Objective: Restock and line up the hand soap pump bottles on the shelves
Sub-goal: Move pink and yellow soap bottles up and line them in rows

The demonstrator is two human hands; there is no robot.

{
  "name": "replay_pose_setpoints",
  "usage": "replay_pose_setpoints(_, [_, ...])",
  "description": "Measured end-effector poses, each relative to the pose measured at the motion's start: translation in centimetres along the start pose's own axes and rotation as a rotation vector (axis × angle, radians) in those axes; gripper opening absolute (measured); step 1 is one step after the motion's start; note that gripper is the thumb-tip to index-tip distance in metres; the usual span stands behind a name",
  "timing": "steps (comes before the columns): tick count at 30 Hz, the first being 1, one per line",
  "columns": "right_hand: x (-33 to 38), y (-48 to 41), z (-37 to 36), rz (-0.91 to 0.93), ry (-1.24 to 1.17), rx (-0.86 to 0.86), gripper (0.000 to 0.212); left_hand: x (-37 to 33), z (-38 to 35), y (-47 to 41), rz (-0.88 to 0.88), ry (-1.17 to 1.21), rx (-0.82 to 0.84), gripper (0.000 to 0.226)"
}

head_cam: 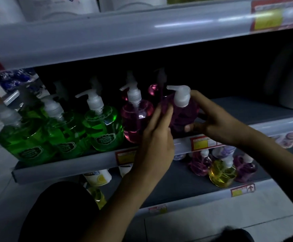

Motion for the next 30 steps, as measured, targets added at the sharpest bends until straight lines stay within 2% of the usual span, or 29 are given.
replay_pose_setpoints(3, [-0.4,-0.8,0.1,-0.043,-0.046,0.032,0.075,-0.4,0.4,0.0,0.014,-0.047,0.01,0.05])
replay_pose_setpoints(6, [-1.3,-1.8,0.2,-0.135,-0.052,0.048,0.079,-0.2,1.9,-0.2,-0.034,-0.182,-0.154,0.037])
replay_pose_setpoints(9, [-1.9,-2.3,0.5,-0.226,-0.033,0.029,0.078,0.4,3.3,-0.9,0.005,-0.27,-0.212,0.041])
replay_pose_setpoints(13, [-1.4,-2.7,0.4,-0.224,-0.06,0.07,0.073,1.1,3.7,-1.8,0.051,-0.362,-0.129,0.056])
replay_pose_setpoints(19, [-1.7,-2.1,0.9,-0.226,-0.065,0.008,0.063,2.0,4.1,-2.0,0.082,-0.437,-0.064,0.054])
replay_pose_setpoints(26, [-0.8,-1.3,-0.5,-0.193,0.065,-0.048,0.065,2.4,4.3,-1.7,0.083,-0.372,-0.051,0.057])
replay_pose_setpoints(30, [0.5,-1.4,-1.2,-0.197,0.128,-0.038,0.069,2.8,4.9,-0.8,0.036,-0.246,0.048,0.066])
Point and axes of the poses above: each hand's wrist, its own y-axis away from the middle knuckle, its own z-axis out of the back of the hand, x = y × z, the point moved 2 cm from there along -y, towards the middle knuckle, and after that the axes turned 11 degrees about -x, right-handed, at the moved point
